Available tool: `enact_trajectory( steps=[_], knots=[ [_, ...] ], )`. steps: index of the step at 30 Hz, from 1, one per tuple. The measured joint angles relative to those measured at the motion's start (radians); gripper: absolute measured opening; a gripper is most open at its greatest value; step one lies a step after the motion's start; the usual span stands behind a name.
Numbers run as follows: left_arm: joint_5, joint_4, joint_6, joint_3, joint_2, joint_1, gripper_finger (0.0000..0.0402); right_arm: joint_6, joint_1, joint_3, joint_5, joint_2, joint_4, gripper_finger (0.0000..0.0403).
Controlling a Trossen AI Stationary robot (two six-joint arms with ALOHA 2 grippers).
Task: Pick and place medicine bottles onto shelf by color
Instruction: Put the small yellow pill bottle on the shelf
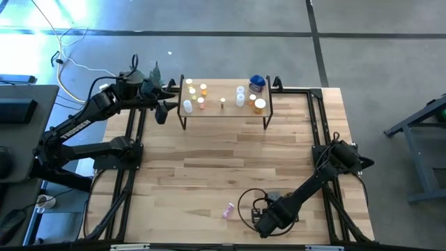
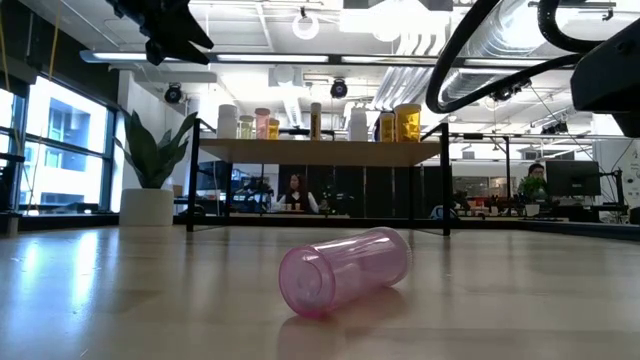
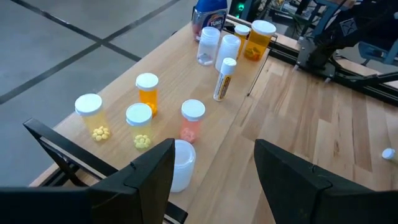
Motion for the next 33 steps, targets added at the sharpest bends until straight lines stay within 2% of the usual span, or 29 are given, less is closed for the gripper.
enact_trajectory(
  steps=[6, 12, 15, 20, 26, 33],
  knots=[
    [0.016, -0.002, 0.000, 0.000, 0.000, 0.000, 0.0209, -0.044, 0.000, 0.000, 0.030, -0.010, 0.035, 0.0074],
    [0.136, -0.027, 0.000, 0.000, 0.000, 0.000, 0.0209, -0.045, -0.006, 0.000, 0.175, -0.048, 0.080, 0.0073],
    [0.206, -0.043, 0.000, 0.000, 0.000, 0.000, 0.0209, -0.096, -0.018, 0.000, 0.228, -0.061, 0.124, 0.0073],
    [0.324, -0.081, -0.001, 0.000, 0.000, 0.000, 0.0209, -0.236, -0.056, 0.003, 0.326, -0.070, 0.246, 0.0073],
    [0.412, -0.097, -0.027, 0.000, 0.000, 0.000, 0.0209, -0.467, -0.137, 0.056, 0.402, -0.069, 0.272, 0.0072],
    [0.517, -0.100, -0.035, 0.000, 0.000, 0.000, 0.0209, -0.775, -0.256, 0.134, 0.415, -0.070, 0.281, 0.0072]
  ],
)
